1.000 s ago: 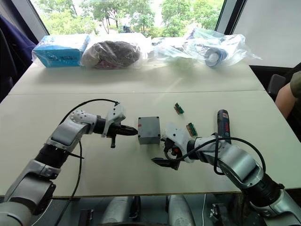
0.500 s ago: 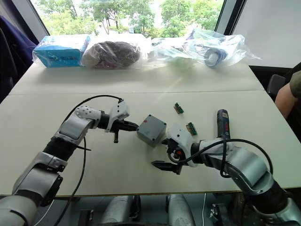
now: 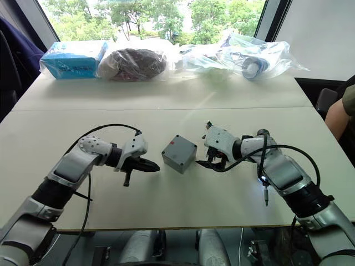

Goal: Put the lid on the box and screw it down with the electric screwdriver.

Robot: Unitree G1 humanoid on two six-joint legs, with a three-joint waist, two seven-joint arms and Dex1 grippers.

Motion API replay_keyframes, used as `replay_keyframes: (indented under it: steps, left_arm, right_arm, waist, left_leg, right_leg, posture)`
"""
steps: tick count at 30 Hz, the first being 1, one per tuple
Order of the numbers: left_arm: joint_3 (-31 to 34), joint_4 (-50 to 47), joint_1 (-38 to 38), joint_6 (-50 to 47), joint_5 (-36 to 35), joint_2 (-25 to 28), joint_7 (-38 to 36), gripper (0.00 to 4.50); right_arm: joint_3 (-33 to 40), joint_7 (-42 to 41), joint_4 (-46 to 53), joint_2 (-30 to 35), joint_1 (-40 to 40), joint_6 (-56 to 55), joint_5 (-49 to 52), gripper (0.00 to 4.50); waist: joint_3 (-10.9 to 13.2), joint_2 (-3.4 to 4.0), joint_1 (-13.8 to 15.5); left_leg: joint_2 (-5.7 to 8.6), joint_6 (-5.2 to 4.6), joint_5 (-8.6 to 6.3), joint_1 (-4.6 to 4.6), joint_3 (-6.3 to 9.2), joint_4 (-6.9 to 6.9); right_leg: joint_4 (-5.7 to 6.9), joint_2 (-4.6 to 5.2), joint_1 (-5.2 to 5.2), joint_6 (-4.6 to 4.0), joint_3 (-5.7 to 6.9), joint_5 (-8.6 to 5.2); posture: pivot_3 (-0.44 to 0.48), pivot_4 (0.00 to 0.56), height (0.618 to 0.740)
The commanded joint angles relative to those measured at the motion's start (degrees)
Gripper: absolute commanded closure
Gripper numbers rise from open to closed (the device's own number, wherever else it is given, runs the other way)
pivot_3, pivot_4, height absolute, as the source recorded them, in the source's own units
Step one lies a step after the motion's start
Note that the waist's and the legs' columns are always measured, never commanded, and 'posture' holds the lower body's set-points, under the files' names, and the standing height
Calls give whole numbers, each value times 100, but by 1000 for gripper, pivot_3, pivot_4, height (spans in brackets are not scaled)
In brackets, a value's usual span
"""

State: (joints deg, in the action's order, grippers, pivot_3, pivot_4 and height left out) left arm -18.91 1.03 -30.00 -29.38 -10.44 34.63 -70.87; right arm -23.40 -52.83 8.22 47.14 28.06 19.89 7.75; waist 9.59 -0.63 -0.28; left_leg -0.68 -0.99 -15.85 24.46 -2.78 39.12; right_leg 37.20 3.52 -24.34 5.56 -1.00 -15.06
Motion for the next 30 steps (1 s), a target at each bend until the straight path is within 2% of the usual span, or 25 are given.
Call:
replay_keyframes:
  steps: [1,14,30]
  left_arm:
    - [78,3,-84,139,69,-109,257,4500]
    - [164,317,-266,309,62,-466,613,4500]
    - [154,575,-518,406,66,-528,630,4500]
  right_arm:
    - [-73,-378,50,-108,-5,-364,-173,21]
    - [273,-383,1348,-328,-711,1033,101,21]
    - [334,-122,1825,-540,-983,1583,88,21]
  waist:
    - [0,0,-16]
    - [-1,0,-6]
    - [-1,0,-18]
  left_leg:
    - [0,0,0,0,0,0]
    - [1,1,0,-4,2,3]
    - [1,1,0,-4,2,3]
  right_leg:
    - [0,0,0,0,0,0]
    - [8,3,2,0,1,0]
    - [9,2,2,0,1,0]
  posture:
    - [0,150,740]
    - [0,150,740]
    - [0,150,740]
